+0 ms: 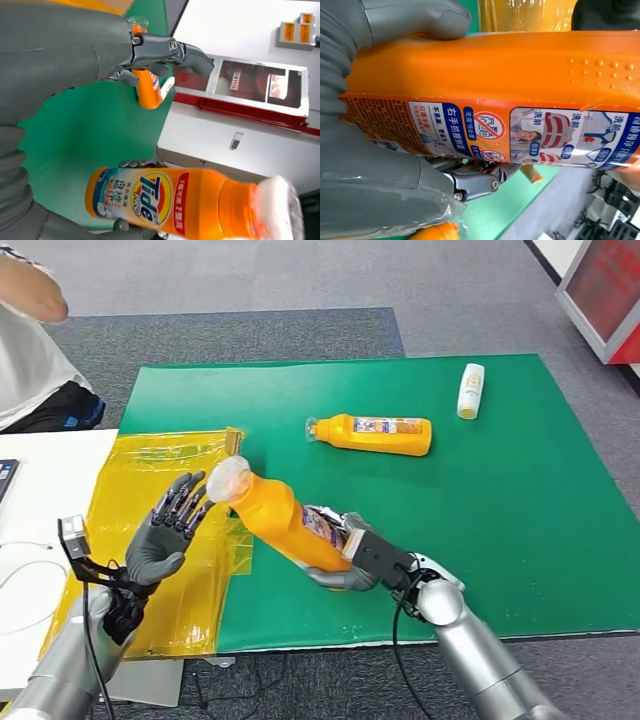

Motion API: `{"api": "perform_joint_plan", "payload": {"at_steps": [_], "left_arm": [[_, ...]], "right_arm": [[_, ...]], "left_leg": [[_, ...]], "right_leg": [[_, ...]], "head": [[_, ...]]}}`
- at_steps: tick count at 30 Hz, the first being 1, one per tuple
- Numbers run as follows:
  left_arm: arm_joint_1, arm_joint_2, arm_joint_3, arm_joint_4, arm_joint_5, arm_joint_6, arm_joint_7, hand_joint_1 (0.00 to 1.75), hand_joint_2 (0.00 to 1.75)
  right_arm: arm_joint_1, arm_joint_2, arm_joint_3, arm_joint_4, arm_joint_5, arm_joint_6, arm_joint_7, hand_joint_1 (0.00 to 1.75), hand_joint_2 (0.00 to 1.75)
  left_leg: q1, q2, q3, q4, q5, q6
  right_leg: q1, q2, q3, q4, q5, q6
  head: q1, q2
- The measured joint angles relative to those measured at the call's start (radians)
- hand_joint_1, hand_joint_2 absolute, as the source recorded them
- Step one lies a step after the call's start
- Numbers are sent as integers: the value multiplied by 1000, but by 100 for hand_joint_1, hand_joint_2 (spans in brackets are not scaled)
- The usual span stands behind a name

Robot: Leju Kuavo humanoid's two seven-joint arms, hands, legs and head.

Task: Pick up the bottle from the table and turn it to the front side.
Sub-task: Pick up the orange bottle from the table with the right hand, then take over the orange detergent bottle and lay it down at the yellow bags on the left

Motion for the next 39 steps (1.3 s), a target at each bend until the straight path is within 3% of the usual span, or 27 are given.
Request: {"api": "perform_joint_plan", "payload": {"at_steps": [12, 29, 39], "left_arm": [[-81, 14, -84, 21, 11, -5, 39, 0, 175], [-180, 17, -233, 22, 64, -8, 76, 0, 175], [-190, 17, -253, 24, 80, 21, 83, 0, 175]], "right_arm": [[-35, 38, 109, -7, 130, -107, 38, 175, 175], [-98, 75, 144, 86, 144, -168, 82, 175, 175], [-102, 92, 169, 92, 331, -316, 150, 175, 175]], "left_leg": [[0, 0, 0, 0, 0, 0], [0, 0, 0, 0, 0, 0], [0, 0, 0, 0, 0, 0]], "right_leg": [[0, 0, 0, 0, 0, 0], [0, 0, 0, 0, 0, 0], [0, 0, 0, 0, 0, 0]], "head": [[0, 0], [0, 0], [0, 0]]}}
